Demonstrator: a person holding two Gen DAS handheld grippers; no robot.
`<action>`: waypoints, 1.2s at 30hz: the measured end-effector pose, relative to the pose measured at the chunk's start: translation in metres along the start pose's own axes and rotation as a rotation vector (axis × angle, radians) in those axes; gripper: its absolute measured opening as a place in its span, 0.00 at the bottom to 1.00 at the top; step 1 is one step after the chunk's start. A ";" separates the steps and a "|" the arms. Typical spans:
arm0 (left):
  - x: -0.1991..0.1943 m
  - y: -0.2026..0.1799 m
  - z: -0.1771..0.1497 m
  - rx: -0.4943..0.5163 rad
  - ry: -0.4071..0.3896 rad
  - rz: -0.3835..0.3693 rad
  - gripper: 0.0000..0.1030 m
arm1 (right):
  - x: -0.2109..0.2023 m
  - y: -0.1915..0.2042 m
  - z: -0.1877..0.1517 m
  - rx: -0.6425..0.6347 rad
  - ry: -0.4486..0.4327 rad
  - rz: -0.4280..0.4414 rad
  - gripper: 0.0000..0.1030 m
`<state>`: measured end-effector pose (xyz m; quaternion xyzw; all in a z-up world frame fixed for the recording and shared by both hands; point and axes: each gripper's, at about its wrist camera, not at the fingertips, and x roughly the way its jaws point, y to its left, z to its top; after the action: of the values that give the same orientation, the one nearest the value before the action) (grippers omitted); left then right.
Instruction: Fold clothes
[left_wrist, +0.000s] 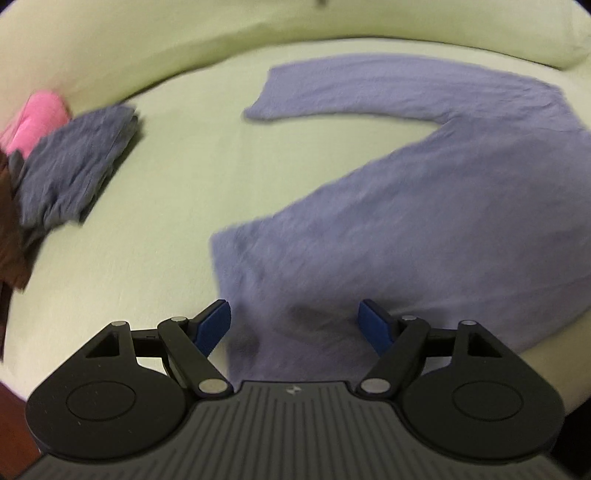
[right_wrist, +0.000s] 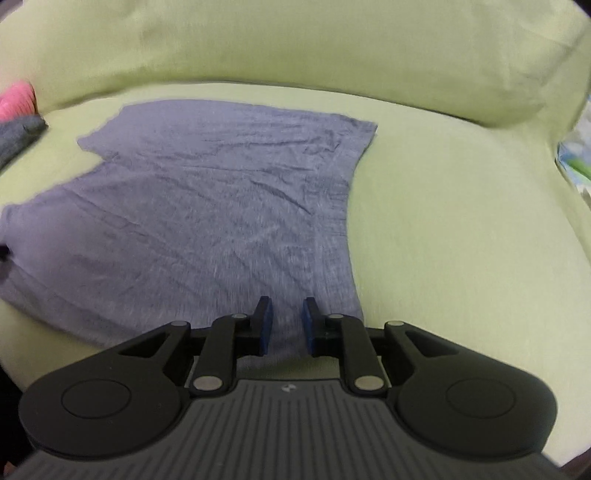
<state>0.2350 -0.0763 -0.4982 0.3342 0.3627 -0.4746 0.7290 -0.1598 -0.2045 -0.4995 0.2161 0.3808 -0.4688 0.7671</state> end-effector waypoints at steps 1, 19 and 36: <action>0.000 0.010 -0.003 -0.028 0.009 0.009 0.79 | -0.003 -0.002 -0.002 -0.007 0.012 -0.008 0.14; 0.049 0.041 0.048 -0.087 -0.059 0.092 0.84 | 0.068 0.067 0.082 -0.116 -0.039 0.155 0.16; 0.003 0.010 -0.005 -0.070 0.017 -0.081 0.84 | 0.014 0.103 0.025 -0.108 0.033 0.197 0.22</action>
<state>0.2438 -0.0706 -0.5018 0.2976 0.3987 -0.4878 0.7173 -0.0557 -0.1814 -0.4981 0.2186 0.3951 -0.3661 0.8137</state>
